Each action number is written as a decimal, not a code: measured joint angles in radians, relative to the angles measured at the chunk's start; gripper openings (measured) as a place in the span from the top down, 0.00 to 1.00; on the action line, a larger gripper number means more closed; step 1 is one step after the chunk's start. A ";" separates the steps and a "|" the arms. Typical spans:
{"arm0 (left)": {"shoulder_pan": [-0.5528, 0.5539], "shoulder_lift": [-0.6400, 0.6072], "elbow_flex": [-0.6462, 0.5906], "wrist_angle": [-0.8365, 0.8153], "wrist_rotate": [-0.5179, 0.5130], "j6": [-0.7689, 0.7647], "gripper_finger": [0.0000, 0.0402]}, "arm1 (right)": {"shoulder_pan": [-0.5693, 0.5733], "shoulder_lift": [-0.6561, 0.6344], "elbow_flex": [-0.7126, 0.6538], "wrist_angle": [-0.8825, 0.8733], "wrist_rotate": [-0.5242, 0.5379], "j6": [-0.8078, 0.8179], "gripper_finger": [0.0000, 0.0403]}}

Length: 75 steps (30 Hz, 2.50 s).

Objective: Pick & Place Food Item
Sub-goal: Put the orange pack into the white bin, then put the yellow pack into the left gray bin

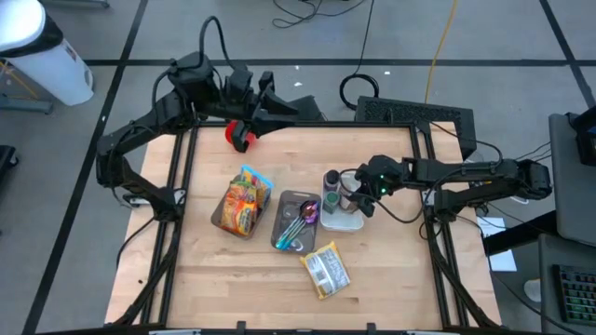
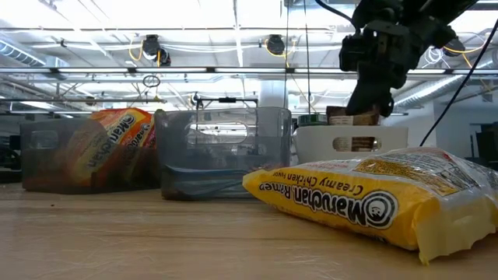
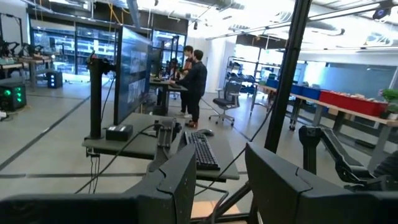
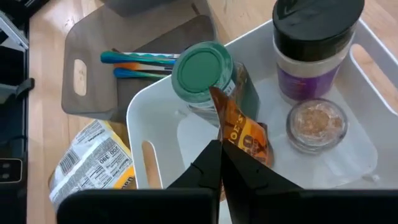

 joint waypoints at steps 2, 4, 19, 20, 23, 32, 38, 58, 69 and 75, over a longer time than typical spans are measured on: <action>0.000 0.000 0.000 -0.008 0.000 0.000 0.63 | 0.000 0.000 0.000 0.000 -0.025 -0.001 0.98; 0.000 0.000 0.000 -0.016 0.000 0.000 0.63 | 0.000 0.000 0.000 0.000 -0.046 0.000 0.95; 0.014 0.000 0.000 -0.229 -0.116 -0.071 0.63 | -0.007 0.000 0.000 -0.003 -0.042 0.000 0.58; 0.019 -0.002 0.000 -0.258 -0.118 -0.071 0.63 | -0.010 0.000 0.000 -0.006 -0.040 0.001 0.57; 0.023 -0.022 0.000 -0.341 -0.116 -0.062 0.63 | -0.024 0.000 0.000 -0.021 -0.019 0.003 0.53; -0.018 -0.143 0.000 -0.578 -0.202 0.093 0.63 | -0.136 0.000 0.000 -0.037 -0.022 0.156 0.52; -0.059 -0.232 -0.146 -0.627 -0.333 0.097 0.63 | -0.151 0.001 0.000 0.065 -0.084 0.267 0.53; -0.322 -0.516 -1.414 0.923 -0.608 -0.430 0.63 | -0.145 -0.081 0.000 0.865 -0.064 0.317 0.54; -0.589 -0.233 -1.071 0.557 -0.868 -0.503 0.63 | 0.186 -0.123 0.001 0.727 -0.066 0.156 0.55; -0.678 -0.040 -0.783 0.214 -0.907 -0.591 0.63 | 0.419 -0.087 0.000 0.468 0.102 0.051 0.55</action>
